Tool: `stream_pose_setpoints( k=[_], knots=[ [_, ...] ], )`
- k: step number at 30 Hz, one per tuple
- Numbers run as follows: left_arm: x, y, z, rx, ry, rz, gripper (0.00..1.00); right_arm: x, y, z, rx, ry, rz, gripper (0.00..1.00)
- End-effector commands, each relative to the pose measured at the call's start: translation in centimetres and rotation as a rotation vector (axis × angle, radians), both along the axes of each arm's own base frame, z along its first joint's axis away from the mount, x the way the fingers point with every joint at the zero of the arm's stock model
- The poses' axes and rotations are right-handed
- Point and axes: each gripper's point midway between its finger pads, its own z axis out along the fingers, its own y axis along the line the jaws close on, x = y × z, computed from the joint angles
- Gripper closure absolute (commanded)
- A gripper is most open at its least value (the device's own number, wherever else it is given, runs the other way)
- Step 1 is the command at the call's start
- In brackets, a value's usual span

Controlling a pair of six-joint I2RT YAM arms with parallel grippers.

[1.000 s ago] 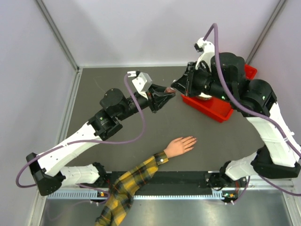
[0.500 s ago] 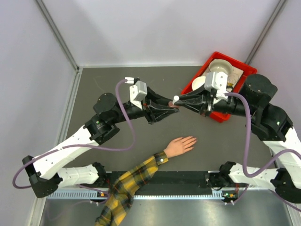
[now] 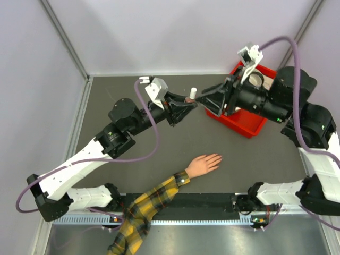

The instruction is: Paint the nails

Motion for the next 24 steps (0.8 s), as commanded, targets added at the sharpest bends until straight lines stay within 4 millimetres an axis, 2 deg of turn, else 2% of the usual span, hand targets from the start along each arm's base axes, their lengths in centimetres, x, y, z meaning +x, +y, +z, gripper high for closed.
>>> stream_pose_setpoints(
  k=[1,3,6,10,19,24],
  knots=[
    [2.1,0.7,1.3,0.028,-0.036,0.123,1.0,3.1,-1.4,-1.8,0.074,0.372,-0.316,0.58],
    [2.5,0.7,1.3,0.039,-0.04,0.136,1.0,4.0,-0.4,-2.4,0.052,0.412,-0.341,0.59],
    [2.9,0.7,0.9,0.058,-0.03,0.158,1.0,4.3,-0.6,-2.5,0.023,0.422,-0.391,0.6],
    [3.1,0.5,0.2,0.074,-0.003,0.167,1.0,4.7,0.2,-3.0,0.011,0.425,-0.385,0.69],
    [2.6,0.0,-0.5,0.087,0.009,0.145,1.0,5.9,0.9,-4.9,-0.088,0.4,-0.42,0.67],
    [2.4,-0.4,-0.5,0.108,-0.023,0.138,1.0,6.3,0.6,-5.6,-0.136,0.399,-0.452,0.67]
  ],
)
